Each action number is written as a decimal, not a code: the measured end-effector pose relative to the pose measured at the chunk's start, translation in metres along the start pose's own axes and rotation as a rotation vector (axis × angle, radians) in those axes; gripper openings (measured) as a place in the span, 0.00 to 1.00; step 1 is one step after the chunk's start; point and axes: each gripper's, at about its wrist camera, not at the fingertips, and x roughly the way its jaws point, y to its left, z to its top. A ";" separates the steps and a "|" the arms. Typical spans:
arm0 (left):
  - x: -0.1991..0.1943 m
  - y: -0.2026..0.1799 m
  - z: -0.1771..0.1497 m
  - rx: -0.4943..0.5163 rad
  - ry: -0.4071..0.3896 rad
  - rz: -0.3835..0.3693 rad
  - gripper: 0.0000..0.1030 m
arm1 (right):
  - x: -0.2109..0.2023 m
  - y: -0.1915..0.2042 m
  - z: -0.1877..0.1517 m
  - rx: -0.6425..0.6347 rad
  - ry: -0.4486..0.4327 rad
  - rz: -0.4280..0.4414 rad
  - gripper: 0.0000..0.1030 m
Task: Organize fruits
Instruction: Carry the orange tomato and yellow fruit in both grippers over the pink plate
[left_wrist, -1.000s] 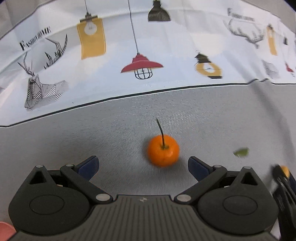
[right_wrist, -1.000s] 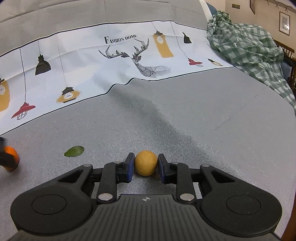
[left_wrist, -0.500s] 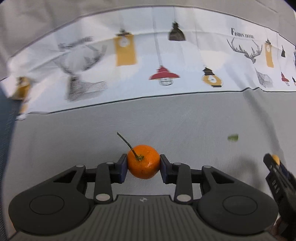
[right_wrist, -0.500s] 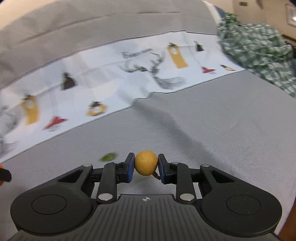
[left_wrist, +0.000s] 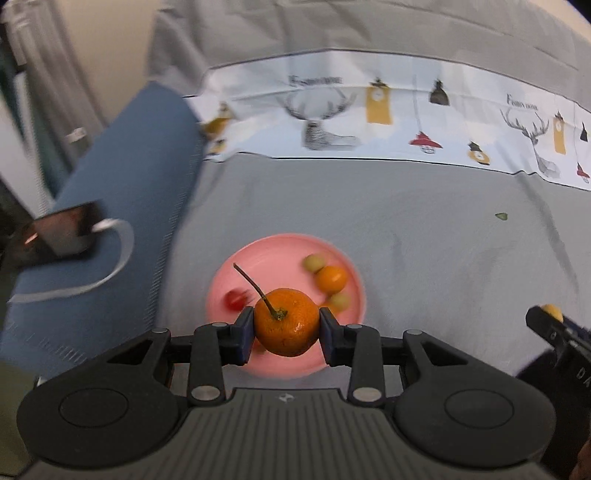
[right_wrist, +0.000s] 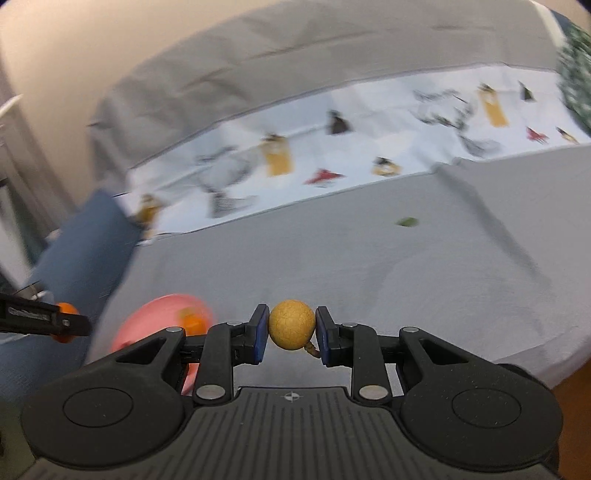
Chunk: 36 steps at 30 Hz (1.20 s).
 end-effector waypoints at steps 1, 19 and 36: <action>-0.009 0.008 -0.008 -0.012 -0.001 0.004 0.39 | -0.010 0.009 -0.004 -0.023 -0.003 0.024 0.27; -0.084 0.057 -0.103 -0.153 -0.065 -0.022 0.39 | -0.099 0.093 -0.049 -0.362 -0.069 0.167 0.27; -0.075 0.062 -0.103 -0.173 -0.053 -0.046 0.39 | -0.099 0.101 -0.052 -0.399 -0.062 0.144 0.27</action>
